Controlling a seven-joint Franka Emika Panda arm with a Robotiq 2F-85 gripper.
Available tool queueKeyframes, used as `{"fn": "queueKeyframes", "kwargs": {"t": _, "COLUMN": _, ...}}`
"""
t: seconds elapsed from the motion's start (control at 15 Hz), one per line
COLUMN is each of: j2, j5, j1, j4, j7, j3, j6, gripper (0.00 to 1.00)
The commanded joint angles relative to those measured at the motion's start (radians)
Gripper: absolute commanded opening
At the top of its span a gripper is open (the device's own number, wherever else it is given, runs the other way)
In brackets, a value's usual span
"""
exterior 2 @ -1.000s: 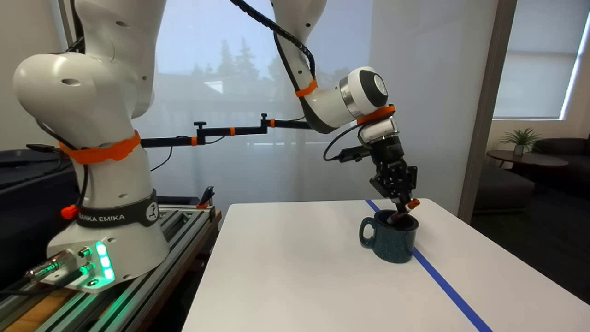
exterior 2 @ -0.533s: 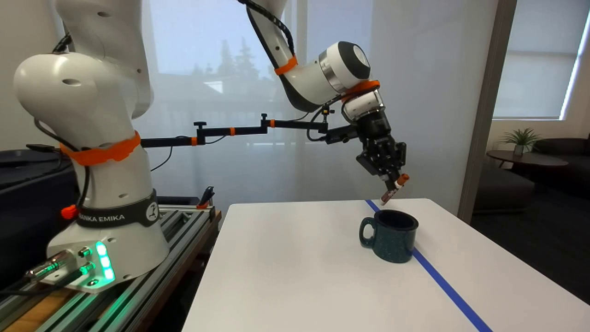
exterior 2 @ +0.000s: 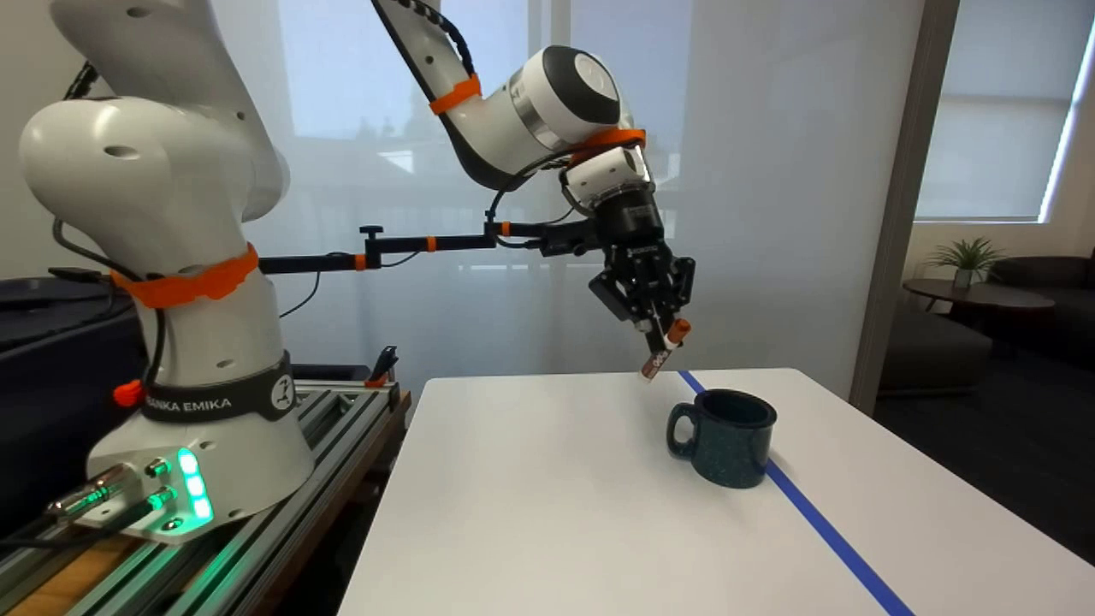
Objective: Remove the marker from the cup and put it on the table
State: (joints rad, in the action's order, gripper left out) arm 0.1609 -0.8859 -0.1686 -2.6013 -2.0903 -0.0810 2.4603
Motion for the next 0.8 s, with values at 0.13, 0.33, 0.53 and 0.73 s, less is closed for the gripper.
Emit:
{"fn": "queueKeyframes", "kwargs": {"t": 0.13, "j2": 0.089, "j5": 0.031, "j1": 0.072, "j4": -0.142, "j7": 0.108, "j3": 0.016, "j6": 0.160, "gripper": 0.05}}
{"fn": "queueKeyframes", "kwargs": {"t": 0.33, "j2": 0.026, "j5": -0.005, "j1": 0.096, "j4": -0.157, "j7": 0.163, "j3": 0.075, "j6": 0.304, "gripper": 0.05}}
{"fn": "queueKeyframes", "kwargs": {"t": 0.53, "j2": -0.053, "j5": -0.005, "j1": 0.118, "j4": -0.146, "j7": 0.243, "j3": 0.125, "j6": 0.411, "gripper": 0.05}}
{"fn": "queueKeyframes", "kwargs": {"t": 0.73, "j2": -0.145, "j5": 0.002, "j1": 0.136, "j4": -0.127, "j7": 0.311, "j3": 0.168, "j6": 0.483, "gripper": 0.05}}
